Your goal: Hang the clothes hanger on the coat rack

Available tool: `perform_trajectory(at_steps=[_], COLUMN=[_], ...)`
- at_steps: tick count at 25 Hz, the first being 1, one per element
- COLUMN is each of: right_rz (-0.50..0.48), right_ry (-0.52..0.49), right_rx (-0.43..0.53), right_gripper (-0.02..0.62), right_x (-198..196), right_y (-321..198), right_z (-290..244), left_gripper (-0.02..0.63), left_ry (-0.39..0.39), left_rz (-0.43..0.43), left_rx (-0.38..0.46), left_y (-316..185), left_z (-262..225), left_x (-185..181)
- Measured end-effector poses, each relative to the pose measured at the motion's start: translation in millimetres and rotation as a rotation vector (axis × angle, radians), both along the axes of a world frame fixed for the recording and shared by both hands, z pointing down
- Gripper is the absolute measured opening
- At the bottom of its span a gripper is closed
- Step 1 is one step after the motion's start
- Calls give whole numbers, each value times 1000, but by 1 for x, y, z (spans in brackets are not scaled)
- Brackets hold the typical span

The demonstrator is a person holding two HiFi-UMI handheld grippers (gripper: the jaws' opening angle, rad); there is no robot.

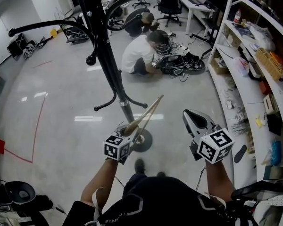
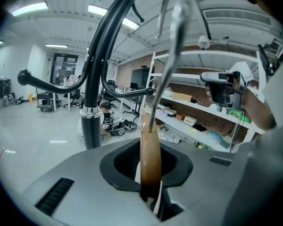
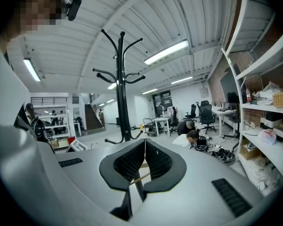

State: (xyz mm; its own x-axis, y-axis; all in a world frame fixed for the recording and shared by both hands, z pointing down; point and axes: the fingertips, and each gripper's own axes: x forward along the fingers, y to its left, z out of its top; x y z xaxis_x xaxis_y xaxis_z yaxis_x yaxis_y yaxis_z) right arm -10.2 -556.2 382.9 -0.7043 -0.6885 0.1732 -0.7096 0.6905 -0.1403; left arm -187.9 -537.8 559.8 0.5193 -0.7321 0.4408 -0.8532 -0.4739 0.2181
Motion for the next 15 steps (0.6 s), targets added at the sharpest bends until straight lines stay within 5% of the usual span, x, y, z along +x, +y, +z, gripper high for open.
perform_trajectory(at_steps=[15], right_rz=[149], right_ry=[31], right_rx=[-26], right_gripper=[8], right_x=[-1], right_y=[-32], right_z=[10], left_gripper=[48], left_ry=[-24], left_rz=[121], left_rx=[-93], left_y=[-70], left_z=[39], left_x=[-5])
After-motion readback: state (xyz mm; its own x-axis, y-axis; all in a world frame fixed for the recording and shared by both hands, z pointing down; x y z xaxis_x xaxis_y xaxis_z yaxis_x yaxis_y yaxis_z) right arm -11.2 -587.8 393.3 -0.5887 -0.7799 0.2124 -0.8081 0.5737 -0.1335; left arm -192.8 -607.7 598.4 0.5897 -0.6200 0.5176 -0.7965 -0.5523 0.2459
